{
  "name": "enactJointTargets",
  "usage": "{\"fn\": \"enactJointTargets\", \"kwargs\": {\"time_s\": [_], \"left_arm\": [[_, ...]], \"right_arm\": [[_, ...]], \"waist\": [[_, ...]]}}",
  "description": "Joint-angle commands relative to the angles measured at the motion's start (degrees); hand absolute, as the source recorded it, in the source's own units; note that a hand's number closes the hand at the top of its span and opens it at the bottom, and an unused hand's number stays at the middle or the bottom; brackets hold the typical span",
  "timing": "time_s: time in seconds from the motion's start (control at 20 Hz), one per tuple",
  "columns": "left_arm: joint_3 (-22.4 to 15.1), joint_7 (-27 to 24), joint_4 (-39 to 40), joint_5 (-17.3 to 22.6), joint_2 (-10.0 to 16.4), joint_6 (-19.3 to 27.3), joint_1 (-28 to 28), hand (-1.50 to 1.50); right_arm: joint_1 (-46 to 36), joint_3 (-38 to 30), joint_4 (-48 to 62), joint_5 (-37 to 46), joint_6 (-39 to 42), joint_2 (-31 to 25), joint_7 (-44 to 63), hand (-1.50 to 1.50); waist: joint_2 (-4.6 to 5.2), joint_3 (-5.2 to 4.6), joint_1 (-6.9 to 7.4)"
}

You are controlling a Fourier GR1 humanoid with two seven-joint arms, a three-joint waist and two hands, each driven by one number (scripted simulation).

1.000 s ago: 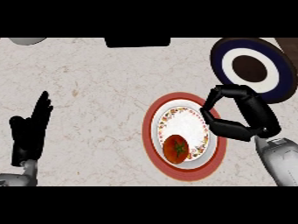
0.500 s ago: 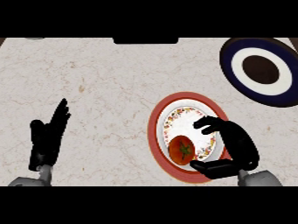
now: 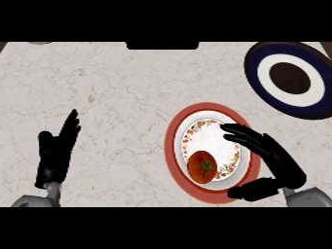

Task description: Pick the tomato from the plate and place it in the plate

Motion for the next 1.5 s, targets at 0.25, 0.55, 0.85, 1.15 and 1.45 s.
{"fn": "enactJointTargets", "kwargs": {"time_s": [0.25, 0.55, 0.85, 1.15, 1.45], "left_arm": [[1.37, 1.33, 1.3, -0.02, -0.32, -0.78, -2.35, 0.0], [-0.36, -2.59, -2.11, -1.83, -1.93, -0.84, 4.25, 0.0], [1.71, 1.25, -1.34, -4.22, -3.1, -1.54, 0.35, 0.0], [4.56, 6.08, -4.93, -4.28, -1.74, -4.7, -0.16, 0.0], [5.82, -1.53, 0.02, -4.8, -4.51, -6.38, 3.39, 0.0]], "right_arm": [[-2.62, 2.73, -13.33, 9.41, 8.79, -10.2, 21.11, -1.5], [-4.97, 7.99, -14.86, 14.66, 14.71, -6.42, 31.33, -1.5], [-6.52, 6.38, -9.98, 19.18, 18.72, -0.6, 31.49, -1.5], [-5.04, 4.66, -7.06, 23.93, 19.63, 0.72, 26.7, -1.5], [-6.66, 6.68, -6.59, 28.4, 21.47, 7.4, 30.16, -1.5]], "waist": [[0.0, -0.07, -0.18], [0.03, 0.01, 0.57], [0.1, 0.04, 0.41], [0.08, 0.05, 0.41], [0.1, 0.03, 0.46]]}}
